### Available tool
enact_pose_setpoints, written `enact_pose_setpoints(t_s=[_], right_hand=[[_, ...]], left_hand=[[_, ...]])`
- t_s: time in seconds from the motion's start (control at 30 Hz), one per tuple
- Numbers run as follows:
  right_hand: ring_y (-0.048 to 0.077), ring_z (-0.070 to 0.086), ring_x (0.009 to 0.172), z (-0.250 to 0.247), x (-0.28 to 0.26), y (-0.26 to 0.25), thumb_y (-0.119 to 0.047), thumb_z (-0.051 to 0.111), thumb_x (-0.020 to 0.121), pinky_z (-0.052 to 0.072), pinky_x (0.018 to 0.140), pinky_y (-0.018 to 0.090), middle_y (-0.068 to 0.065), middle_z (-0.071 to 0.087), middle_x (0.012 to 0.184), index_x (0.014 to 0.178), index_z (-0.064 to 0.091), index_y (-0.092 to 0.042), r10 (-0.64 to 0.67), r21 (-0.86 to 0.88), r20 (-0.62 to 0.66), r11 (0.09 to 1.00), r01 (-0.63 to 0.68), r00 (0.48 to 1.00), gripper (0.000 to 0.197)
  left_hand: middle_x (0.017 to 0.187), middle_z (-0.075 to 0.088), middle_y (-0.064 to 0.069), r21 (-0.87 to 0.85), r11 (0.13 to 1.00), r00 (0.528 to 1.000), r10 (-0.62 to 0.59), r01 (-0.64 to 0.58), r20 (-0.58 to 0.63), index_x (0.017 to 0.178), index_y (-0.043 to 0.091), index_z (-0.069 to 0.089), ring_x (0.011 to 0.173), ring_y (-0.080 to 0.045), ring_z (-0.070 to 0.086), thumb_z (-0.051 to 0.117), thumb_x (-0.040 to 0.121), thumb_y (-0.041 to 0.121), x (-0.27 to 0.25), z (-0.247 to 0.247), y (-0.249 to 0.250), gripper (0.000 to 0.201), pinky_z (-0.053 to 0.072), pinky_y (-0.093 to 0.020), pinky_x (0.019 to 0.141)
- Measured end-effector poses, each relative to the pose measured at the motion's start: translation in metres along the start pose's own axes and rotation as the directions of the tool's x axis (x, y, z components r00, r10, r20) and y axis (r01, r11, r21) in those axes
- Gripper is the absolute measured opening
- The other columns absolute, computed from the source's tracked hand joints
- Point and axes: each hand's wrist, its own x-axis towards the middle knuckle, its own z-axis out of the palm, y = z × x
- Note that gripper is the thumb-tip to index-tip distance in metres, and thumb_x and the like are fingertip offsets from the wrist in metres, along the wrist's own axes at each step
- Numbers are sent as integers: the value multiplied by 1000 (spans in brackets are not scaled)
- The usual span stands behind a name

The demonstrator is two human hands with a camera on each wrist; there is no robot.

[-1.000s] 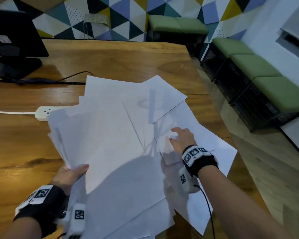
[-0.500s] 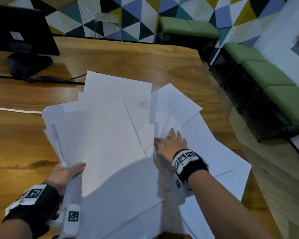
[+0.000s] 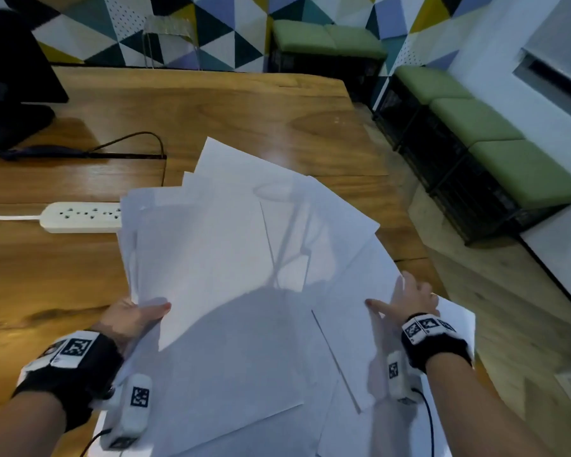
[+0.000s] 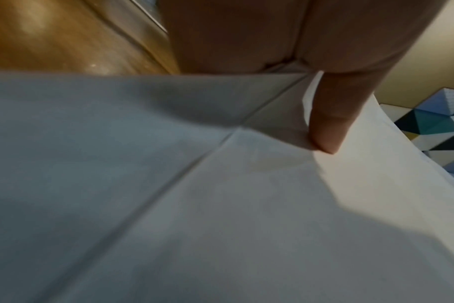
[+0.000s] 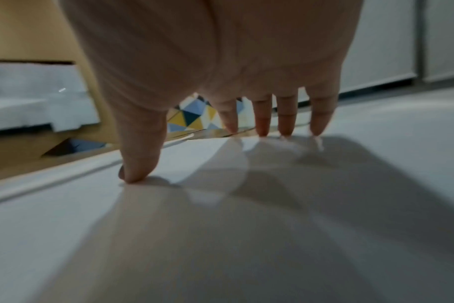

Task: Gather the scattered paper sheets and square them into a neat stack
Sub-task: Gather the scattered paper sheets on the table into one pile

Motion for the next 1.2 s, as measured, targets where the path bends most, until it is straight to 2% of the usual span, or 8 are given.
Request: enact_pose_setpoints(t_s=[0.1,0.2,0.33,0.5,0.67,0.9,1.0,1.2], right_hand=[[35,42,125,1,-5,9,-39,79,63,39,101,46,17,39,137,138,27,-14,-86,60,106,995,80,991,94],[33,53,113,10,-14,7,-29,79,66,44,94,40,16,54,124,130,34,-14,-84,201,168,978,49,982,80],[30,53,114,24,-26,-11,-27,73,74,43,92,34,16,54,126,121,45,-11,-123,339,155,938,65,980,56],[30,32,124,31,-33,-29,-48,78,60,41,93,44,9,35,128,125,38,-21,-146,99,27,985,142,989,81],[31,34,119,27,-17,-35,-53,70,68,43,88,45,12,36,127,122,42,-17,-106,37,-99,993,111,989,71],[33,30,130,38,-24,-59,-51,56,80,34,100,49,11,26,145,137,30,-28,-221,14,-25,975,221,975,67],[34,28,132,22,-27,-31,-42,59,82,31,104,50,11,22,150,138,32,-26,-63,301,-116,949,95,991,64],[38,20,132,19,-47,55,-32,65,77,31,105,53,20,21,144,140,22,-15,395,314,-16,874,-370,919,78]], left_hand=[[98,67,-23,6,1000,999,6,-6,32,100,-12,64,93,-39,62,68,76,2,0,7,1,28,47,-47,92],[79,70,-16,-4,999,999,37,-37,37,82,-5,65,77,-32,61,66,77,0,-1,14,0,6,49,-38,78],[86,69,-18,-12,1000,998,21,-20,63,80,-1,65,74,-32,65,67,75,1,0,18,2,5,49,-41,83],[56,72,-4,-47,998,995,37,-33,89,67,3,71,57,-21,69,62,78,-6,4,0,11,16,57,-26,59],[48,69,-1,-104,994,994,52,-41,100,42,11,71,41,-13,64,56,80,-7,6,-24,17,44,53,-22,43],[51,70,2,-74,997,994,42,-34,100,51,6,72,42,-12,65,61,79,-6,9,-3,14,32,54,-27,57],[49,68,5,0,999,996,53,-54,78,70,-2,71,50,-20,66,61,79,-6,8,15,14,14,54,-22,54],[46,66,-3,126,991,996,33,-43,78,100,-8,60,42,-18,62,58,81,-7,7,33,21,19,53,-28,51]])
